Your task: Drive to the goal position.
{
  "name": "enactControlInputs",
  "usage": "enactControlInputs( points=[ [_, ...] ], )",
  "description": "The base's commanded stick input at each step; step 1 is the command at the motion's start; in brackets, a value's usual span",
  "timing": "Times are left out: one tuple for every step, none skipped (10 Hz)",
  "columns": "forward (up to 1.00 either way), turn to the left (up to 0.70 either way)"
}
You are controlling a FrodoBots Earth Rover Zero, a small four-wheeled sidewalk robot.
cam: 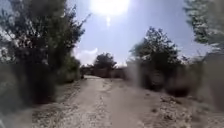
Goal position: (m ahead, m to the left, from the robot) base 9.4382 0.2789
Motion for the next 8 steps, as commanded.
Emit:
enactControlInputs(
  points=[
    [0.60,0.01],
    [0.60,0.01],
    [0.60,0.01],
    [0.60,0.01],
    [0.60,0.01],
    [0.60,0.01],
    [0.60,0.01],
    [0.60,0.01]
  ],
)
